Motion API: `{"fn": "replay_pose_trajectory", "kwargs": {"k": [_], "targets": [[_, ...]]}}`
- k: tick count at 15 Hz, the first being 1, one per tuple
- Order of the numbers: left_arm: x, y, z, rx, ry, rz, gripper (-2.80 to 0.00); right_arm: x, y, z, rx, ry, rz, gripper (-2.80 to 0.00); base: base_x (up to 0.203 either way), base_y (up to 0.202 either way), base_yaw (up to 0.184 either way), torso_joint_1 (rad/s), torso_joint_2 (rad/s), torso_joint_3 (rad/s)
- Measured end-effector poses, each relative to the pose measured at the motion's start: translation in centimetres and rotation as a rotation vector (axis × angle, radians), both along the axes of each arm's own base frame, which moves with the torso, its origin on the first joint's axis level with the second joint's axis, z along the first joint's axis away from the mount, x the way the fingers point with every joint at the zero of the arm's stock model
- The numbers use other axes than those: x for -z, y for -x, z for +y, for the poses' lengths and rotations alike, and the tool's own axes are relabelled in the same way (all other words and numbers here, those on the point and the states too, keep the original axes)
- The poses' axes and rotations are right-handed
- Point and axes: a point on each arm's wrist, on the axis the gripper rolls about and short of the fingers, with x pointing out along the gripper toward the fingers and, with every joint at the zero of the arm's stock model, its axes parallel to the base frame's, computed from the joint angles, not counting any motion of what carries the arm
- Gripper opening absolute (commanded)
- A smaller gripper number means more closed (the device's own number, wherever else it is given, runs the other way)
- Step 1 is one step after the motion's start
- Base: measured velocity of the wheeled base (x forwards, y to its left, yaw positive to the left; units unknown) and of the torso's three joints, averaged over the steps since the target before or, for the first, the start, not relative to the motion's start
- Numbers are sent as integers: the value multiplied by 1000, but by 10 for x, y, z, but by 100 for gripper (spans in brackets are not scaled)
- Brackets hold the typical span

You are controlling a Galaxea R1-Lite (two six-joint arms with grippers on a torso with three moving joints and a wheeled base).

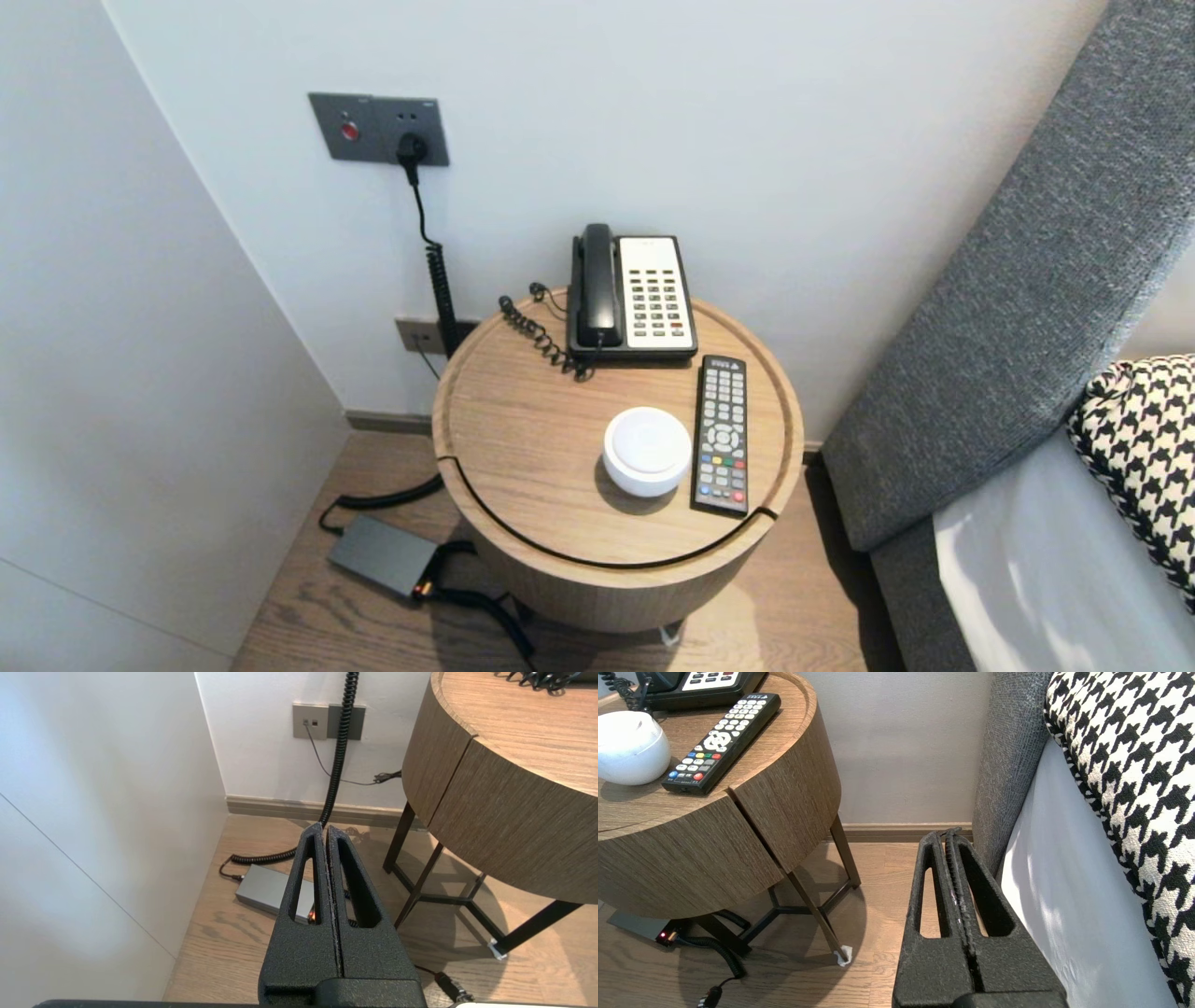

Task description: Open the nightstand drawer

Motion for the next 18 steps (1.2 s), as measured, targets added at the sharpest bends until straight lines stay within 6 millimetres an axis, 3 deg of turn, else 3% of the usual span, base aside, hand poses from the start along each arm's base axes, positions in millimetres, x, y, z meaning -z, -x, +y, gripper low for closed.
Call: {"fn": "replay_pose_trajectory", "kwargs": {"k": [18], "targets": [[0, 0, 0, 0, 0, 0, -280, 0, 0, 0, -2, 7, -3, -280, 0, 0, 0, 0, 0, 0]]}}
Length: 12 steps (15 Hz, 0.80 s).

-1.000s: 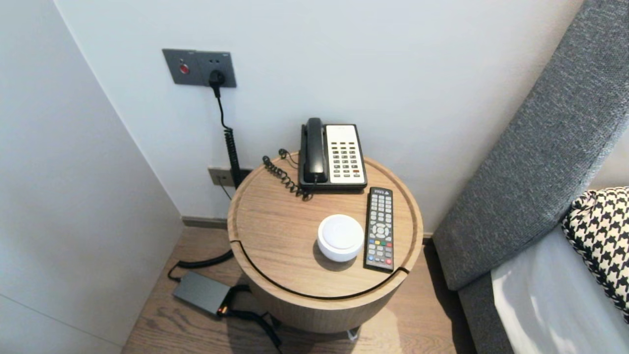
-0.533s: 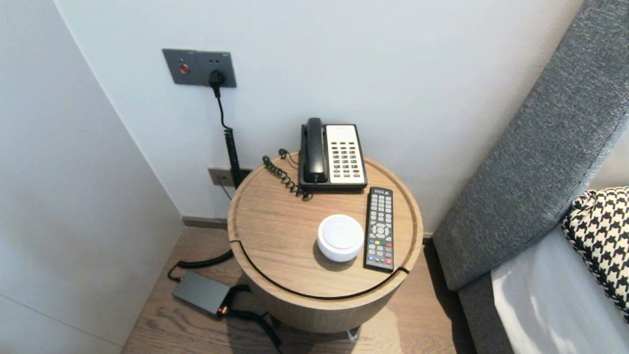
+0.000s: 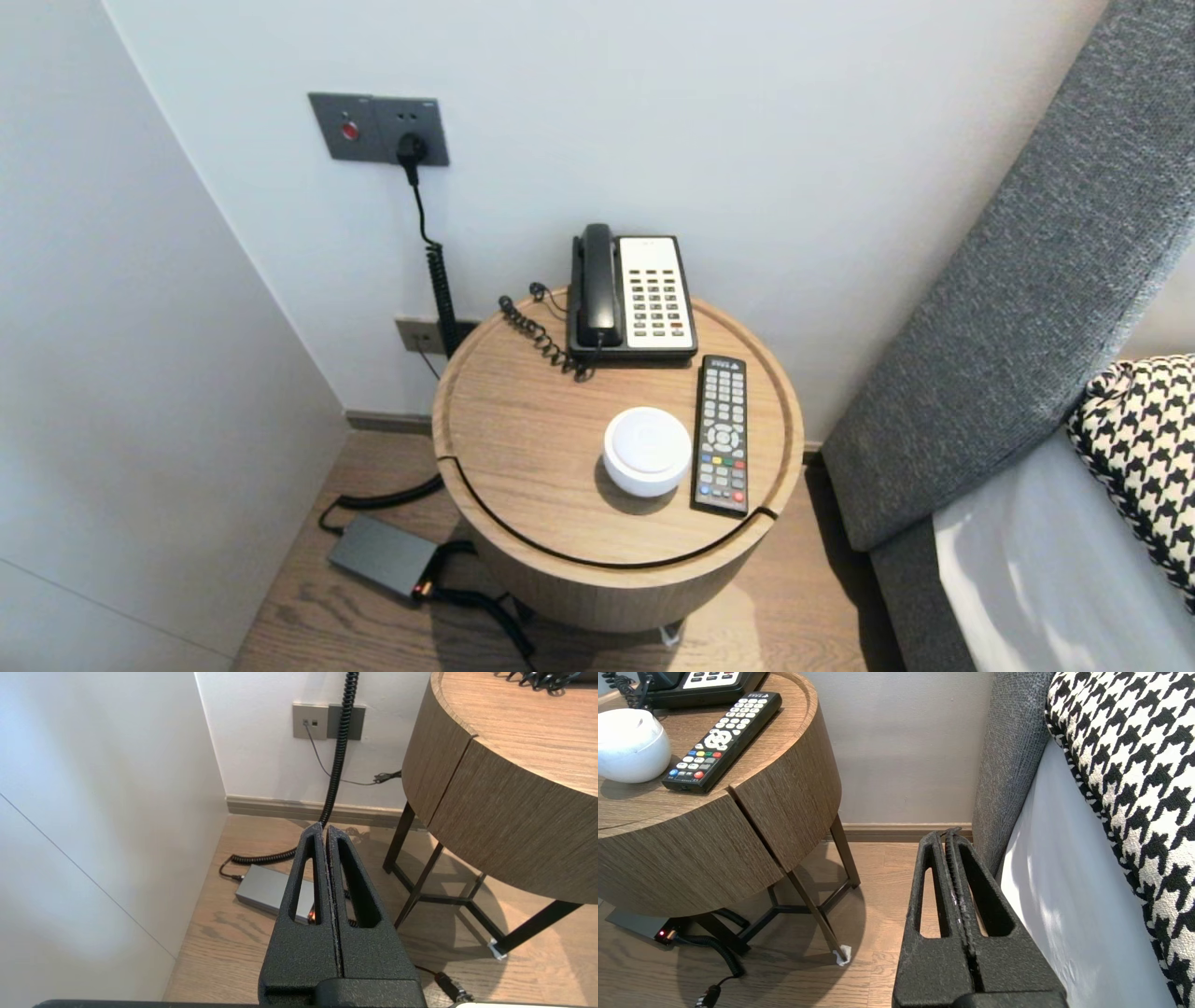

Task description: Open the nightstand drawer

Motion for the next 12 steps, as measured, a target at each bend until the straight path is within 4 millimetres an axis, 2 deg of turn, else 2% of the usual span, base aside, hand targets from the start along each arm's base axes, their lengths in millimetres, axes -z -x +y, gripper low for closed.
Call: {"fn": "replay_pose_trajectory", "kwargs": {"k": [5, 9, 12], "targets": [[0, 0, 0, 0, 0, 0, -280, -15, -5, 0, 1, 4, -49, -280, 0, 0, 0, 0, 0, 0], [0, 0, 0, 0, 0, 0, -280, -60, -20, 0, -28, 1, -93, -280, 0, 0, 0, 0, 0, 0], [0, 0, 0, 0, 0, 0, -280, -95, -42, 3, -118, -2, -67, -280, 0, 0, 0, 0, 0, 0]]}}
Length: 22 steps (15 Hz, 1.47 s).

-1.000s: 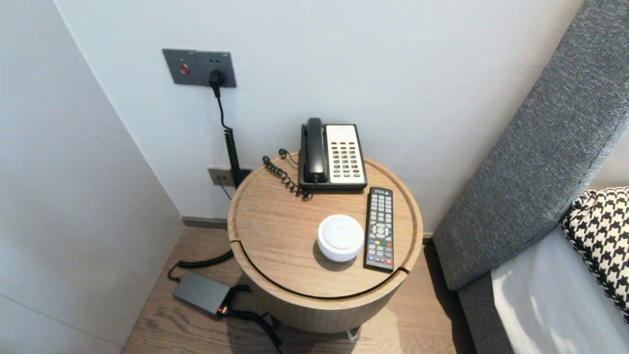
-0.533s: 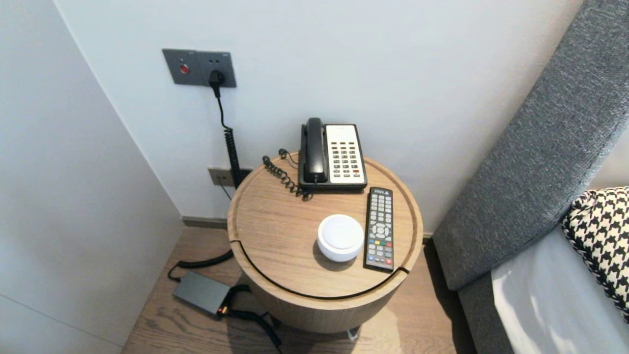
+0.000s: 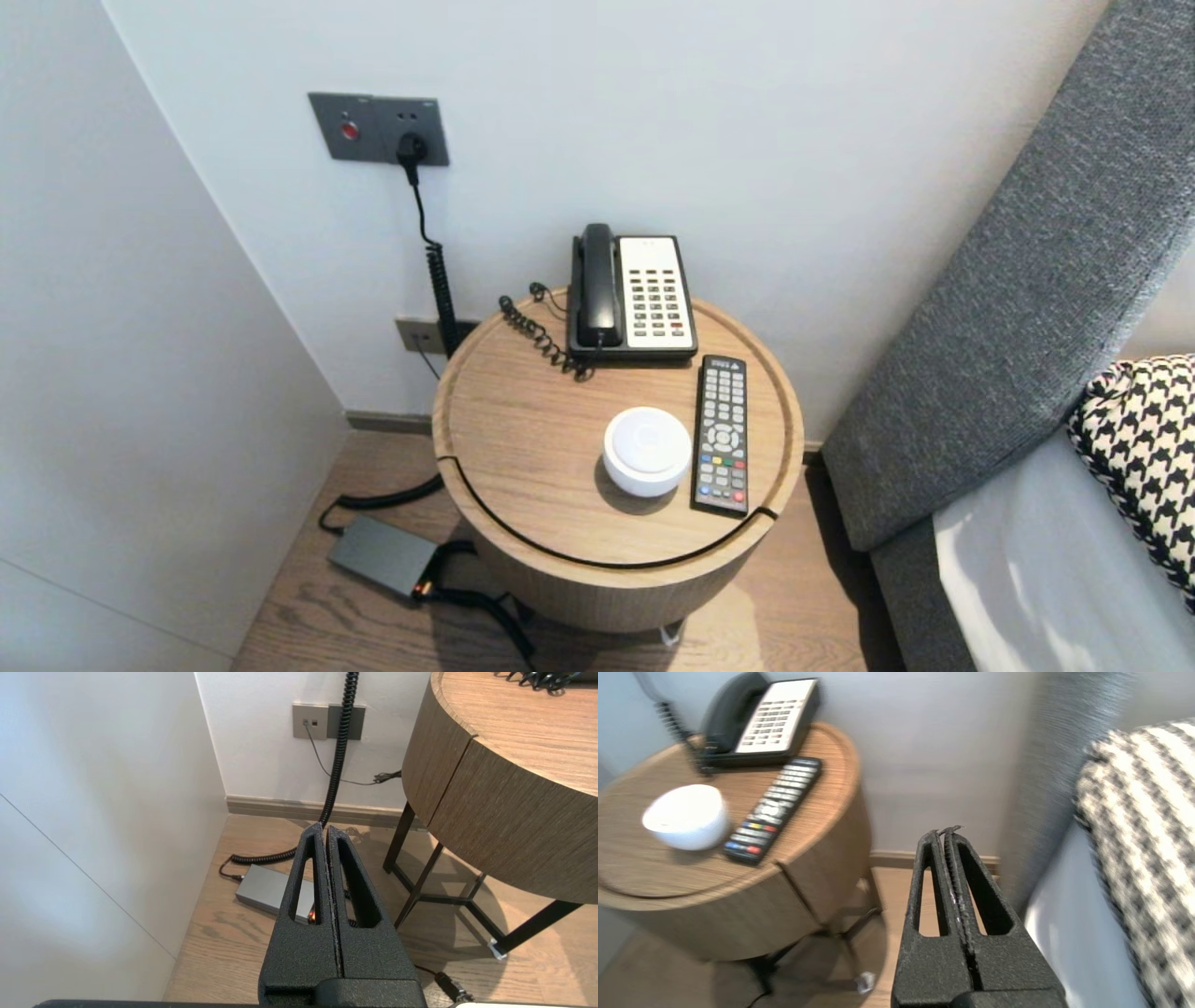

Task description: Open the nightstand drawer

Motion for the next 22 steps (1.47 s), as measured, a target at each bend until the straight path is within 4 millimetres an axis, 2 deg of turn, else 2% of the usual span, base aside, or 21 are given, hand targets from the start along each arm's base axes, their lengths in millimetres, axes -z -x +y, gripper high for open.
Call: {"fn": "replay_pose_trajectory", "kwargs": {"k": [4, 8, 10, 13, 16, 19, 22], "targets": [[0, 0, 0, 0, 0, 0, -280, -29, -42, 18, -143, 19, 118, -280, 0, 0, 0, 0, 0, 0], [0, 0, 0, 0, 0, 0, -280, -39, -79, 62, -343, 7, 287, -280, 0, 0, 0, 0, 0, 0], [0, 0, 0, 0, 0, 0, -280, -35, -92, 90, -432, -11, 385, -280, 0, 0, 0, 0, 0, 0], [0, 0, 0, 0, 0, 0, -280, -16, -110, 134, -520, 16, 536, -280, 0, 0, 0, 0, 0, 0], [0, 0, 0, 0, 0, 0, -280, 0, -127, 169, -568, 40, 580, -280, 0, 0, 0, 0, 0, 0], [0, 0, 0, 0, 0, 0, -280, 15, -140, 188, -573, 59, 606, -280, 0, 0, 0, 0, 0, 0], [0, 0, 0, 0, 0, 0, -280, 24, -152, 198, -561, 35, 569, -280, 0, 0, 0, 0, 0, 0]]}}
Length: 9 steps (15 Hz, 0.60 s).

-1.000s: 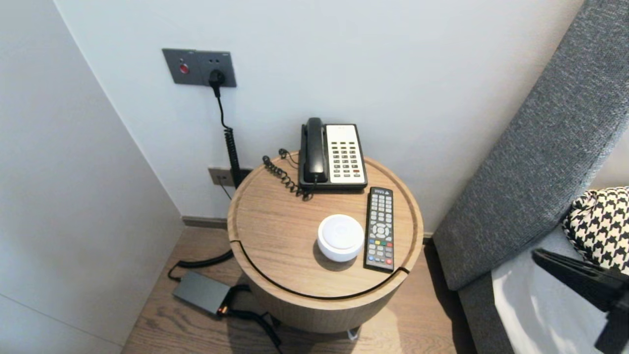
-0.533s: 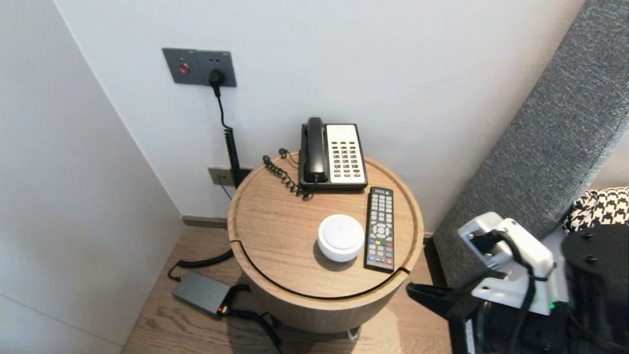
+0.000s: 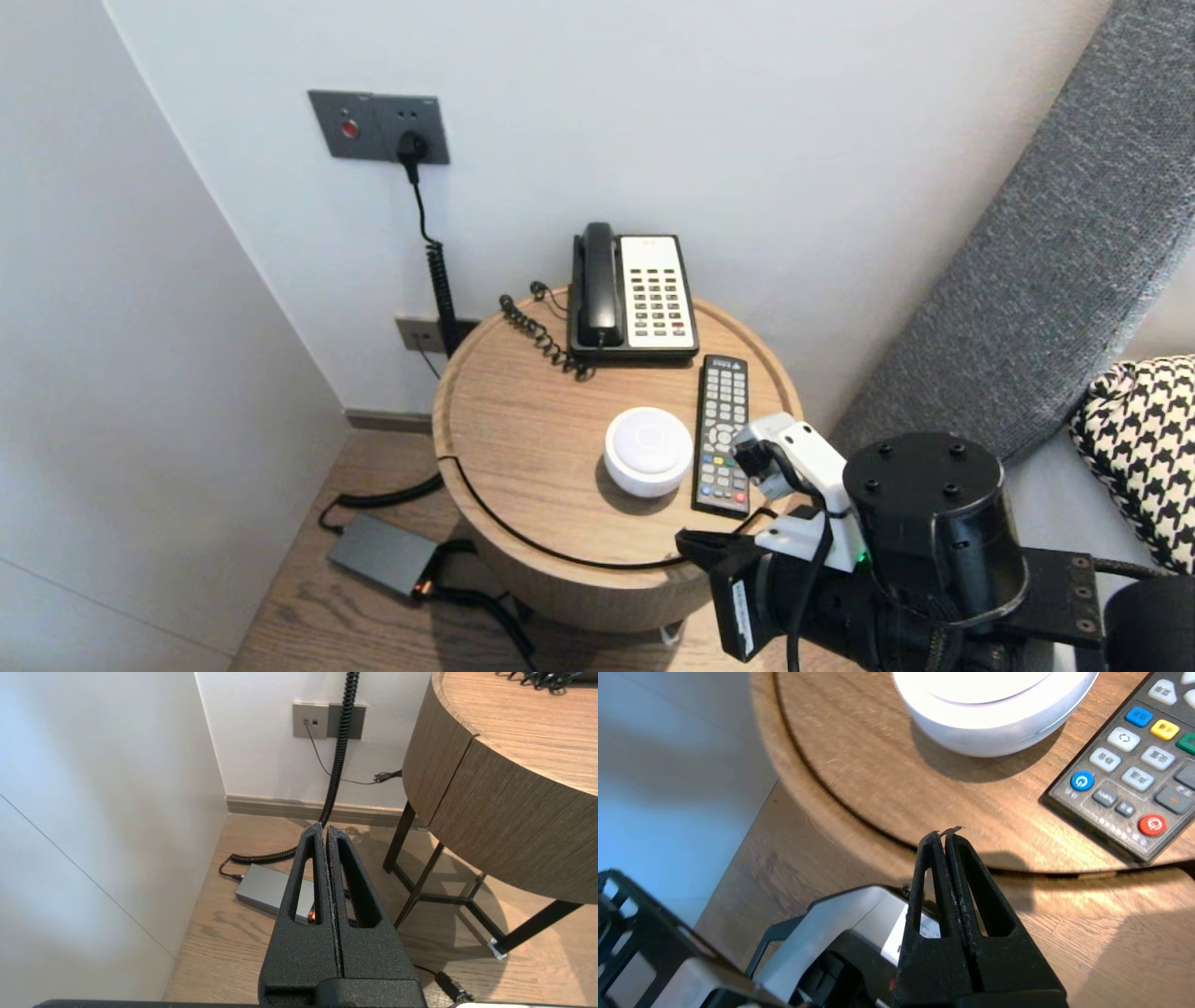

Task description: Open the nightstand drawer

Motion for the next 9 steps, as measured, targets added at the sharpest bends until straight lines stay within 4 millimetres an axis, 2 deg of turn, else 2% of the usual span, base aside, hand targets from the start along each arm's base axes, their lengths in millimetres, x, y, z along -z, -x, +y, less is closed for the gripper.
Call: {"fn": "replay_pose_trajectory", "kwargs": {"k": [2, 9], "targets": [[0, 0, 0, -1, 0, 0, -280, 6, -12, -1, 35, -12, -15, -280, 0, 0, 0, 0, 0, 0], [0, 0, 0, -1, 0, 0, -280, 19, -28, -5, 86, 12, 1, -280, 0, 0, 0, 0, 0, 0]]}}
